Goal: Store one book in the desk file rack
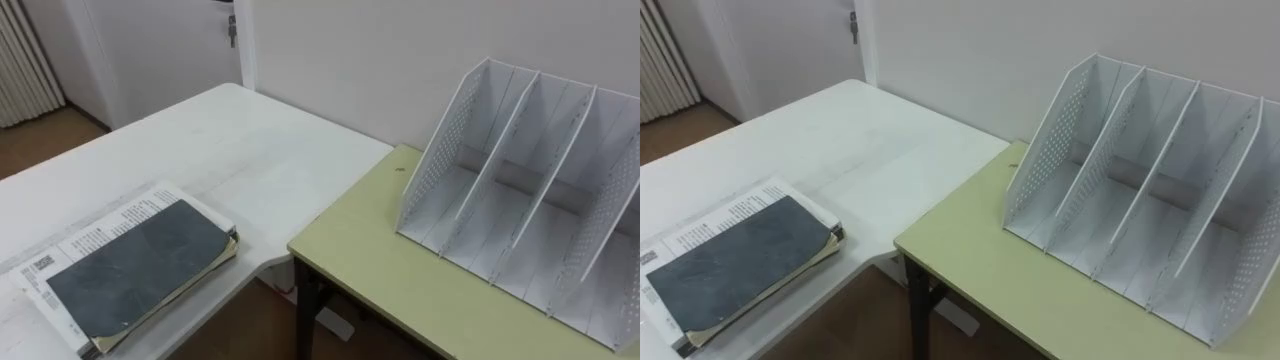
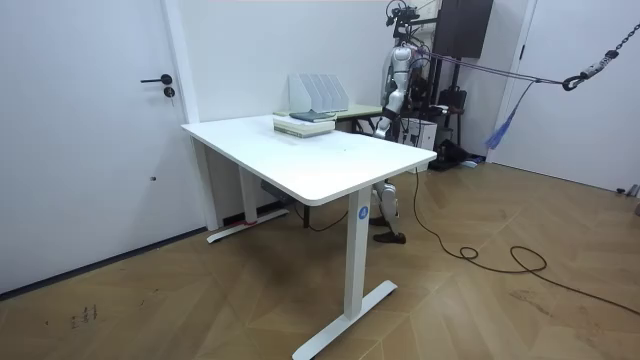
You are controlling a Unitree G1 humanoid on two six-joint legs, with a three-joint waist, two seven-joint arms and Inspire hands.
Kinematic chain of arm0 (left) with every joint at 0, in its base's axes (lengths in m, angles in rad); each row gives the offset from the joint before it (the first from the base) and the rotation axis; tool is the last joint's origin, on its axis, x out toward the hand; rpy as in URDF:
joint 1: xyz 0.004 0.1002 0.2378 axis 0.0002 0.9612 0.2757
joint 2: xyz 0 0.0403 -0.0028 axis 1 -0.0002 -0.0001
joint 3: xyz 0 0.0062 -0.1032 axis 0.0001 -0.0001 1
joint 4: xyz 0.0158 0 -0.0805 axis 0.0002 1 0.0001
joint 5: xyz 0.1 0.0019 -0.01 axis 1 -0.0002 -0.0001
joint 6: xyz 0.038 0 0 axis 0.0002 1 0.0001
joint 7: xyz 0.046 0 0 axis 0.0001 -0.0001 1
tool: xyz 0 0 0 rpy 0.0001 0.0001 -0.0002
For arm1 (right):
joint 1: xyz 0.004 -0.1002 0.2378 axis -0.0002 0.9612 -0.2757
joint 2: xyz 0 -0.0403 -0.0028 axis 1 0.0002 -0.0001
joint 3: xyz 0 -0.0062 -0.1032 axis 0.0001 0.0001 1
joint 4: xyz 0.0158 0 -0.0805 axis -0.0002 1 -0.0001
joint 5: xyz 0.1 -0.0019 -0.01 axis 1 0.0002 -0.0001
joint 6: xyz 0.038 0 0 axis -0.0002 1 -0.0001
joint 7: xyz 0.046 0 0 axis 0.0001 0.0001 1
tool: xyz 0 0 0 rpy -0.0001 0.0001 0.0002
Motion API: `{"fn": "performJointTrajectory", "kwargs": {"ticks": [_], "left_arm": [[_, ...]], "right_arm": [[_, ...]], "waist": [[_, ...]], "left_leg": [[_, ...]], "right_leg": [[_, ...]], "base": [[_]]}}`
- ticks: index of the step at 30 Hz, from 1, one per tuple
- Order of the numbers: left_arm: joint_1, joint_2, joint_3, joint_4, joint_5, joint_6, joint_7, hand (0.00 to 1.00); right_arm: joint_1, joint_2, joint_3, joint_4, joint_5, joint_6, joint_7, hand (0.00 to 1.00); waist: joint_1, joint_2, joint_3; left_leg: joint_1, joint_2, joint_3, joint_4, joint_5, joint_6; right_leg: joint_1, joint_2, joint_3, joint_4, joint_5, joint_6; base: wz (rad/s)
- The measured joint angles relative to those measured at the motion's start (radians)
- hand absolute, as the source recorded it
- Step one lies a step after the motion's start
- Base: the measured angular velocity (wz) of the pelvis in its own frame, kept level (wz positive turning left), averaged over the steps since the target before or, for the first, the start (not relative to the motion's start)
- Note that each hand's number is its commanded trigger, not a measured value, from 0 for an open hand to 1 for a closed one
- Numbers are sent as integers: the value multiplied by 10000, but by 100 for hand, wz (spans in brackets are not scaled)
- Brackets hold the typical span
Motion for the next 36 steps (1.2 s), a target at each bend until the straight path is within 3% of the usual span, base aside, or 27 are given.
{"fn": "performJointTrajectory", "kwargs": {"ticks": [16, 20, 25, 29, 36], "left_arm": [[0, 45, 9, -25, 1, -12, 0, 0], [-44, 54, 37, -44, 25, -156, 12, 0], [19, -4, -18, -440, 653, -231, 88, 0], [23, -1, -540, -889, 1530, -359, 252, 0], [-71, -75, -1545, -1371, 3479, -677, 576, 0]], "right_arm": [[-6, -1, -12, -5, -1, -9, -259, 0], [-51, -10, -84, -34, -12, -140, -352, 0], [-20, -4, -81, -245, -28, -222, -445, 0], [-7, -7, 10, -381, -37, -307, -537, 0], [-225, -21, 99, -357, -20, -820, -827, 0]], "waist": [[-3, -78, 31], [12, -139, 40], [14, -120, 44], [-49, -70, 39], [-343, -55, 50]], "left_leg": [[9, 6, 23, -11, 0, 1], [2, 11, 63, -10, 0, 1], [-45, 0, 60, -48, -3, 7], [-170, 0, 32, -24, -5, 8], [-266, 1, 31, 12, 4, 4]], "right_leg": [[-2, -3, 51, 39, -8, 14], [-32, 18, 183, 94, -17, 21], [-222, 1, 207, 265, -88, 49], [-270, 8, 180, 222, -85, 31], [-360, -48, 95, 247, -80, 30]], "base": [[0], [-6], [-1], [0], [0]]}}
